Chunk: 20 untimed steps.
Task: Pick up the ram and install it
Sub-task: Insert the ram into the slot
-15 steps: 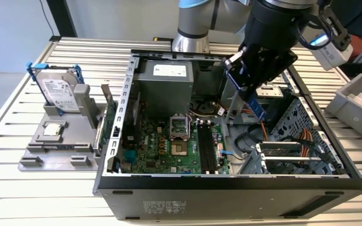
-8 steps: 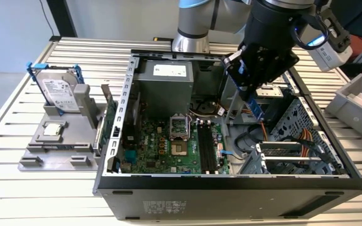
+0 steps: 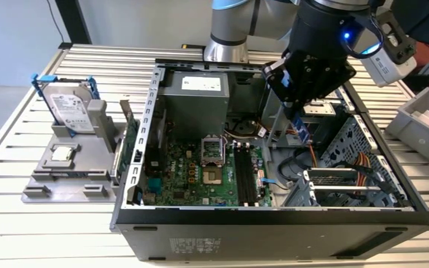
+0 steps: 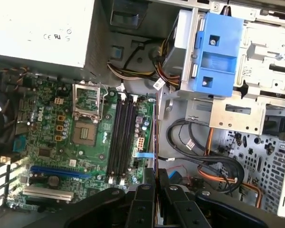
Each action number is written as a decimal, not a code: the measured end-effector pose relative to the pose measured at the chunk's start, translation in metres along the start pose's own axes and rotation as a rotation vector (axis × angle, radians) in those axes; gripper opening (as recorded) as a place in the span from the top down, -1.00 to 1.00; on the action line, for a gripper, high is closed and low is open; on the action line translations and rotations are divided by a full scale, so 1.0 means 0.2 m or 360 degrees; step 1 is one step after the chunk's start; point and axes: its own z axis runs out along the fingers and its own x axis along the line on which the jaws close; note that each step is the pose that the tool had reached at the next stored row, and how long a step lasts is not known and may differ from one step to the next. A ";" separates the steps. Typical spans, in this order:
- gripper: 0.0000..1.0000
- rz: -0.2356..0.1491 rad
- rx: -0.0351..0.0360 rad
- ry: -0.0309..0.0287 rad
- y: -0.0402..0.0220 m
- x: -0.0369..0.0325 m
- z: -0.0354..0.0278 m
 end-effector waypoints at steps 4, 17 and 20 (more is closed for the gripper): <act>1.00 0.0020 0.0001 -0.00003 0.000 0.000 0.000; 1.00 0.0020 0.0001 0.00016 0.000 0.001 0.014; 1.00 0.0020 0.0001 0.00028 0.000 0.001 0.028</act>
